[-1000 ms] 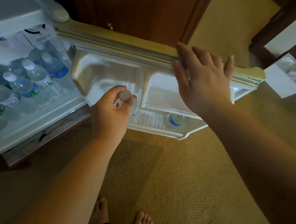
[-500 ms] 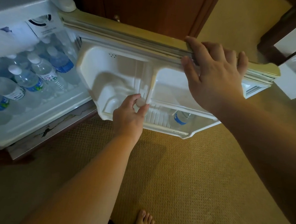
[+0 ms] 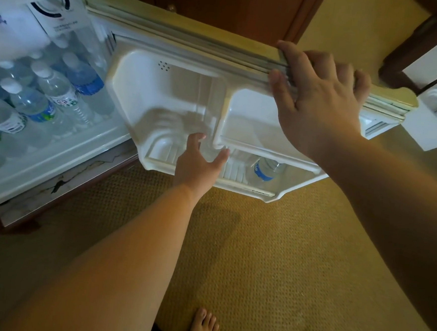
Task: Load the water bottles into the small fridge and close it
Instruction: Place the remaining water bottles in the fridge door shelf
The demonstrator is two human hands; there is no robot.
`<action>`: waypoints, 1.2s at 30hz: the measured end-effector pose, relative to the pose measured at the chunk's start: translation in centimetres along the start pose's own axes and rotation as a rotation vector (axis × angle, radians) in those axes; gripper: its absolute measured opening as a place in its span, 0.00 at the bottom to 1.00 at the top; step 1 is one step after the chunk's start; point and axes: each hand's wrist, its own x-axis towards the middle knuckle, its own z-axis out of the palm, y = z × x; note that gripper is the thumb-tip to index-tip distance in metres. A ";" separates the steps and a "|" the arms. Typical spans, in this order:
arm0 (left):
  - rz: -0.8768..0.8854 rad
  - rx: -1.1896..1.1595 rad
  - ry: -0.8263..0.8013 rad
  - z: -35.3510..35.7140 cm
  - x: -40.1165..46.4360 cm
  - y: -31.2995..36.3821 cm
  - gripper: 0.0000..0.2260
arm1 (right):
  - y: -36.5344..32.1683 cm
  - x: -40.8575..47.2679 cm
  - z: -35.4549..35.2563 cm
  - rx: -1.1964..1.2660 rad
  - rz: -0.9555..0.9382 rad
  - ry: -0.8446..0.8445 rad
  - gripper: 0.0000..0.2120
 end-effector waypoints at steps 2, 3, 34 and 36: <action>-0.027 0.017 -0.034 0.2 0.2 0.0 0.34 | 0.0 0.0 0.1 0.001 -0.003 0.009 0.24; -0.031 0.018 -0.037 0.4 0.4 0.0 0.35 | 0.1 0.1 0.2 0.000 -0.006 0.013 0.24; -0.034 0.158 -0.138 -2.3 -9.1 2.5 0.32 | 0.5 1.2 -2.1 0.054 0.006 -0.232 0.25; -0.035 0.108 -0.108 -5.4 -11.3 3.7 0.27 | 0.4 0.9 -3.5 0.054 -0.013 -0.331 0.28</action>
